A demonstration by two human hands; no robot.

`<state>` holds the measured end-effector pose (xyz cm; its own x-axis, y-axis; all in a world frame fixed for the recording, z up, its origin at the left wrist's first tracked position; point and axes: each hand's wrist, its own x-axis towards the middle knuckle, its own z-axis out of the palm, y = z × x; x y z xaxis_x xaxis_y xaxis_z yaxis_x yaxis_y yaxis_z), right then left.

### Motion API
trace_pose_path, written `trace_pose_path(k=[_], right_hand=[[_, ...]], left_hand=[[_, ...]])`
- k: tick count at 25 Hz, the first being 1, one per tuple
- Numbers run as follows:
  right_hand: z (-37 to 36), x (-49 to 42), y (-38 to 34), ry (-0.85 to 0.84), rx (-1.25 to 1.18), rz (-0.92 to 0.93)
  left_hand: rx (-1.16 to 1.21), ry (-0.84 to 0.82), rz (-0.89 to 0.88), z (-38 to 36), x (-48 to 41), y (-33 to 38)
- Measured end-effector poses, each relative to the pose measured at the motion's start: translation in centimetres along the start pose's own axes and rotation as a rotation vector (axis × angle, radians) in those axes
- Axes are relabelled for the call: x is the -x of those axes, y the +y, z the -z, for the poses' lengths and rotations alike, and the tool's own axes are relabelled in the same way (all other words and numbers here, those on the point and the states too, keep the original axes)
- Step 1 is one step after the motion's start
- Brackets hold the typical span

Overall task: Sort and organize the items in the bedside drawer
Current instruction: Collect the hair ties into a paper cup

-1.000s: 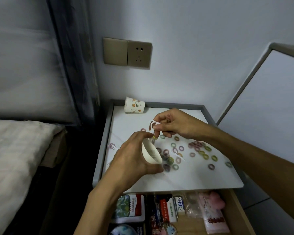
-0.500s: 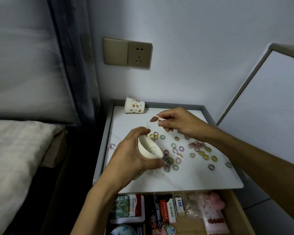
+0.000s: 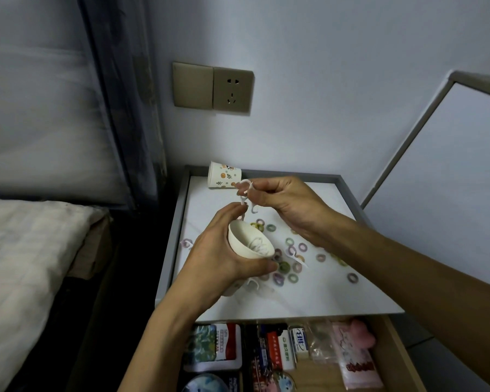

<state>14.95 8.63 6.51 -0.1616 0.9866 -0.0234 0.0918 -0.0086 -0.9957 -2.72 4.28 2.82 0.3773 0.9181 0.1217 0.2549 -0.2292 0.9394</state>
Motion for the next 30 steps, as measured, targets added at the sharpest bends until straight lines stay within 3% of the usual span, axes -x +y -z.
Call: trace_pose_path(k=[4,8,10,15,20,24,26,28,30], right_hand=[[-0.8,-0.1,0.2,-0.029,-0.066,0.011],[-0.6,-0.2,-0.9,0.123,-0.106,0.044],[0.2,0.2,-2.1,0.065,0.097,0.081],[-0.1,0.9,-3.8,-0.364,0.967,0.186],[-2.4,0.3,-4.0,-0.511,1.091,0.208],[-2.4,0.5,-3.9,-0.402,0.688,0.065],[-1.8,0.6,-3.6,-0.303,0.535,0.091],[-0.4,0.7,-2.5,-0.134,0.540,0.135],[1.9,1.3,0.3,0.071,0.717,0.050]], left_hand=[[0.036,0.010,0.000,0.0,0.0,0.3],[-0.120,0.093,0.050,-0.1,0.3,0.0],[-0.228,0.161,0.028,0.0,0.5,-0.3],[-0.226,0.173,0.031,-0.1,0.4,-0.3],[-0.162,0.152,0.047,-0.4,0.2,-0.3],[-0.131,0.223,0.047,0.1,0.1,0.0],[-0.155,0.241,0.063,0.2,0.2,0.4],[-0.172,0.270,0.066,0.1,0.4,0.4],[-0.154,0.300,0.059,0.2,0.4,0.3]])
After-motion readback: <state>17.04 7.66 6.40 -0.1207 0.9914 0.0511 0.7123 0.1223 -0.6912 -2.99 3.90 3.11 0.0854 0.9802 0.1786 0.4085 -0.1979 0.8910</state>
